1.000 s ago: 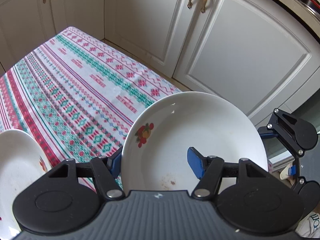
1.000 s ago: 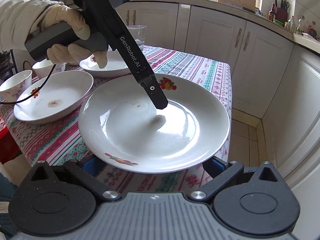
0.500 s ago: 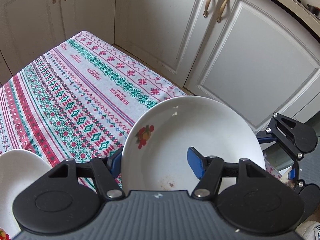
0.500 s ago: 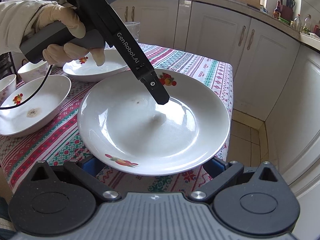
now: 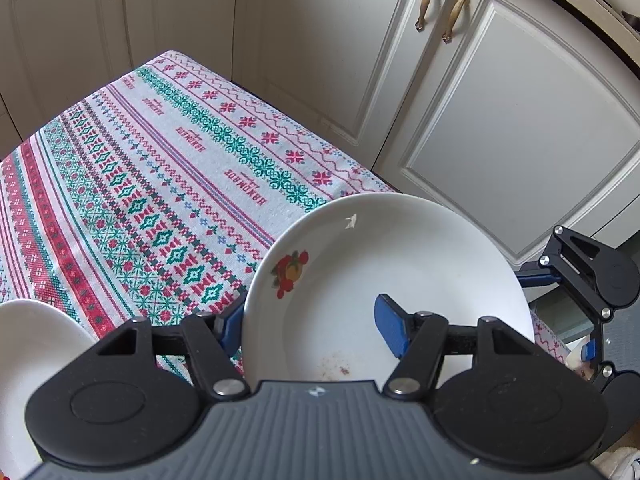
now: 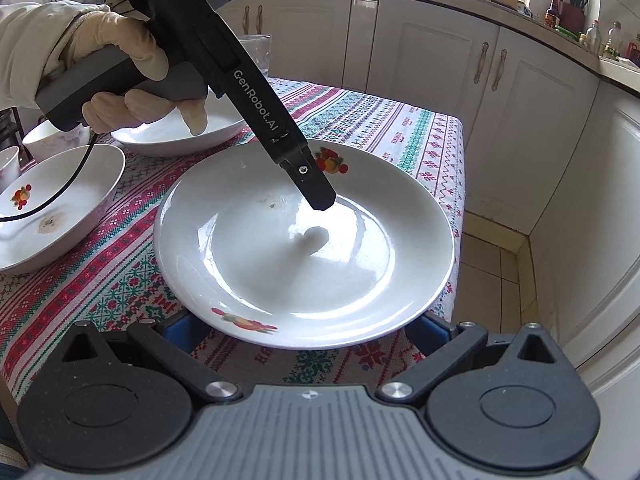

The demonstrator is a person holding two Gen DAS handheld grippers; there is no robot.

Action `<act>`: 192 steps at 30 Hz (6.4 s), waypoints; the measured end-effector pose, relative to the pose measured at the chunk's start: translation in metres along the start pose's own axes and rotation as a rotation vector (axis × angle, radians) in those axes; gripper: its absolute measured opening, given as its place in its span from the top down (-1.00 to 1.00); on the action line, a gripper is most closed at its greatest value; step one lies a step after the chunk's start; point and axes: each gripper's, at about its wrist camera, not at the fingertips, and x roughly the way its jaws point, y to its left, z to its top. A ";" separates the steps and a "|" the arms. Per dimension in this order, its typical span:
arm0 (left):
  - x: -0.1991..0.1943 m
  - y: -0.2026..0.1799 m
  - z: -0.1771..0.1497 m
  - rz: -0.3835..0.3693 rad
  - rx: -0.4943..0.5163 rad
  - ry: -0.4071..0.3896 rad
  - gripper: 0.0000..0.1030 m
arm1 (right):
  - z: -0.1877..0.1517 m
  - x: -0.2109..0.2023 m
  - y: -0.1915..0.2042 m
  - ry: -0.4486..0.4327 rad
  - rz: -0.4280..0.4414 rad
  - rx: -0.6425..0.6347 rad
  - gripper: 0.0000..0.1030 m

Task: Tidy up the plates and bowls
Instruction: 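Lift the stained white plate off the table with the left gripper, then carry the stained plate with the left gripper toward the other flowered plate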

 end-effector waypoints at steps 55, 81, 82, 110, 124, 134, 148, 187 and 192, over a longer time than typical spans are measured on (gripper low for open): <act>-0.194 -0.058 -0.253 0.379 -0.184 -0.338 -0.73 | -0.019 -0.050 0.152 -0.045 0.158 -0.058 -1.00; -0.199 -0.024 -0.258 0.388 -0.208 -0.336 -0.73 | 0.007 -0.001 0.194 0.013 0.219 -0.156 -1.00; -0.198 -0.024 -0.257 0.388 -0.208 -0.333 -0.73 | 0.007 0.000 0.194 0.014 0.219 -0.156 -1.00; -0.173 0.006 -0.219 0.344 -0.177 -0.202 -0.73 | -0.008 -0.004 0.186 -0.088 0.240 -0.163 -1.00; -0.150 0.028 -0.189 0.270 -0.112 -0.059 -0.60 | -0.007 -0.001 0.189 -0.111 0.279 -0.188 -1.00; -0.133 0.045 -0.177 0.217 -0.113 0.115 -0.39 | -0.007 0.000 0.193 -0.129 0.264 -0.187 -1.00; -0.127 0.044 -0.167 0.193 -0.105 0.157 -0.38 | -0.003 -0.002 0.190 -0.131 0.263 -0.150 -1.00; -0.130 0.044 -0.155 0.130 -0.130 0.152 -0.36 | 0.010 -0.008 0.183 -0.063 0.231 -0.185 -1.00; -0.136 0.042 -0.144 0.122 -0.134 0.126 -0.36 | 0.016 -0.015 0.172 -0.068 0.239 -0.184 -1.00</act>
